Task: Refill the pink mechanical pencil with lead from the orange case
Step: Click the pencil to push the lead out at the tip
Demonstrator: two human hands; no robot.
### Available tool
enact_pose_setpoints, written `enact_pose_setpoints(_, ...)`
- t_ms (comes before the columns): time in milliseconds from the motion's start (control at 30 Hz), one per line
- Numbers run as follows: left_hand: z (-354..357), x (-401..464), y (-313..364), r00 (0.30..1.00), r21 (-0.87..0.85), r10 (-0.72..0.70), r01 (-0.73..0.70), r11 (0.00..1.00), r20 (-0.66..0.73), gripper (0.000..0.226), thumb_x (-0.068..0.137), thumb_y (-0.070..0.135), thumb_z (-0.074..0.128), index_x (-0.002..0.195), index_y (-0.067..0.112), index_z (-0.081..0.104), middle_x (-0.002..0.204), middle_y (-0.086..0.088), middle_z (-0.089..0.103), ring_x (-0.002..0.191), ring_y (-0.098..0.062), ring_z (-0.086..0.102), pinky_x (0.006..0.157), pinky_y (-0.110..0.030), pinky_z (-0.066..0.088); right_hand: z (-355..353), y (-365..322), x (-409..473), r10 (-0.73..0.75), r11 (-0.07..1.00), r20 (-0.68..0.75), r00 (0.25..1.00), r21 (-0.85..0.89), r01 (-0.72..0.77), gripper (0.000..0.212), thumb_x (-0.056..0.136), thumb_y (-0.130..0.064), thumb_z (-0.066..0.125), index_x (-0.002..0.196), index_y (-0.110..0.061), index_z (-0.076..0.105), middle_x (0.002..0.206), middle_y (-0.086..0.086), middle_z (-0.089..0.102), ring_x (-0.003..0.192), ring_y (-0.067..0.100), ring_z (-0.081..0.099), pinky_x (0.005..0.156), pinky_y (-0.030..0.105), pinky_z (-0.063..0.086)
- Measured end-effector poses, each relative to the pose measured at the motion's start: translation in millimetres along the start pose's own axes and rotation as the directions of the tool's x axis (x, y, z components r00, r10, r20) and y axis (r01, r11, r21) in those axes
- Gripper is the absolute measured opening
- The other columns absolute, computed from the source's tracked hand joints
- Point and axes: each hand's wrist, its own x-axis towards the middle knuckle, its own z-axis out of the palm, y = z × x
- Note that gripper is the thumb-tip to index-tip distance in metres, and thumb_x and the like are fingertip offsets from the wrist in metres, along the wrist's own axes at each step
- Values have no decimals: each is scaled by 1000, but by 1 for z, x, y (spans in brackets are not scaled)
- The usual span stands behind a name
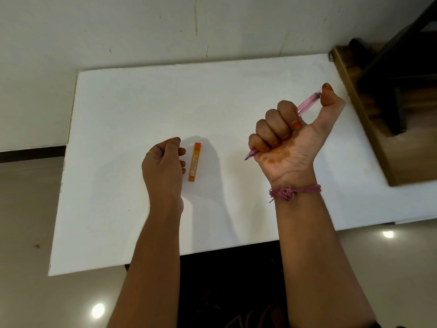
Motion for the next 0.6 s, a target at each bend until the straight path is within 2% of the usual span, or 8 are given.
enact_pose_setpoints(367, 0, 0, 0, 1000, -1, -3, 3, 1000, 2, 10, 85, 27, 60, 78, 22, 65, 69, 11, 64, 47, -1, 50, 55, -20, 44, -2, 1, 1, 1, 1000, 14, 1000, 25, -1, 57, 78, -68, 34, 51, -21, 18, 43, -7, 13, 39, 12, 8, 43, 23, 7)
enact_pose_setpoints(600, -1, 1, 0, 1000, 1, -1, 1, 1000, 2, 10, 85, 27, 59, 78, 23, 65, 69, 11, 64, 47, -1, 50, 55, -20, 44, -5, 0, 2, -4, 999, 19, 1000, 47, 3, 55, 66, -66, 46, 51, -21, 18, 43, -8, 12, 38, 12, 10, 42, 23, 8)
